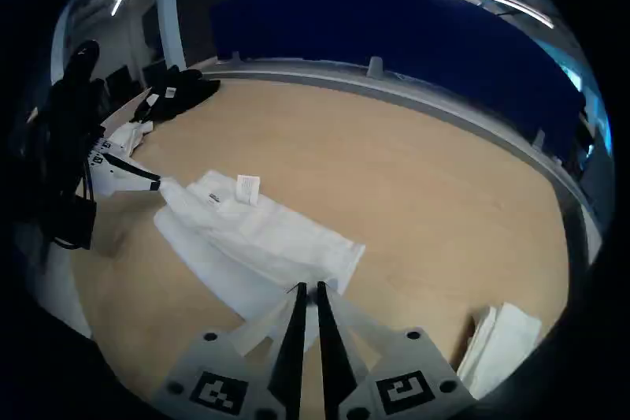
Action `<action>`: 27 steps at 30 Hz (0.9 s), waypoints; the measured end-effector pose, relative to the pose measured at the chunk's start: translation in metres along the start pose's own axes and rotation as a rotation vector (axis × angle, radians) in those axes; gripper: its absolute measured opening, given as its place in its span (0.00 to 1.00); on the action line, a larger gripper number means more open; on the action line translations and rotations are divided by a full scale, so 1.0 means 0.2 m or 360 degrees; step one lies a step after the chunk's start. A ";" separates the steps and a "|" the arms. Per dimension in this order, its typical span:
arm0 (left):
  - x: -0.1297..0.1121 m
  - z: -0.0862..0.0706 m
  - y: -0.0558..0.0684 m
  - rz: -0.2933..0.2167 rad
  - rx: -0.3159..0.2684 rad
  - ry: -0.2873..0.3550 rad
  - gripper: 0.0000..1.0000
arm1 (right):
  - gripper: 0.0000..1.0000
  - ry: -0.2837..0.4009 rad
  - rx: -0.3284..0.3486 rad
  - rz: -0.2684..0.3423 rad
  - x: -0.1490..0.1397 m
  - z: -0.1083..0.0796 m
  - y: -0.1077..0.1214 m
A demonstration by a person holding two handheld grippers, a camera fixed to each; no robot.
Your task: Fold towel
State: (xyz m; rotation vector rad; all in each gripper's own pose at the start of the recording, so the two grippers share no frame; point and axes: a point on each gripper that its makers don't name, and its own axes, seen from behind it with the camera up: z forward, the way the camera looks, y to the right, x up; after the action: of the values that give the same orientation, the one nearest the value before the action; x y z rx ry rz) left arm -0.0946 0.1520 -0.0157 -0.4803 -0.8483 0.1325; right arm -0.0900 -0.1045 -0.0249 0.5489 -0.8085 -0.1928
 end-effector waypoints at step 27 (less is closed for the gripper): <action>0.06 0.20 -0.13 -0.0048 0.0094 -0.0006 0.34 | 0.25 -0.0006 -0.0163 0.0088 0.02 0.21 0.16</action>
State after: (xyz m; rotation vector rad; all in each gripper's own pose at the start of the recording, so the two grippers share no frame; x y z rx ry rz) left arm -0.1178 0.1462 0.0265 -0.4119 -0.8528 0.1300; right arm -0.1182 -0.0953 0.0184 0.4296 -0.8119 -0.1831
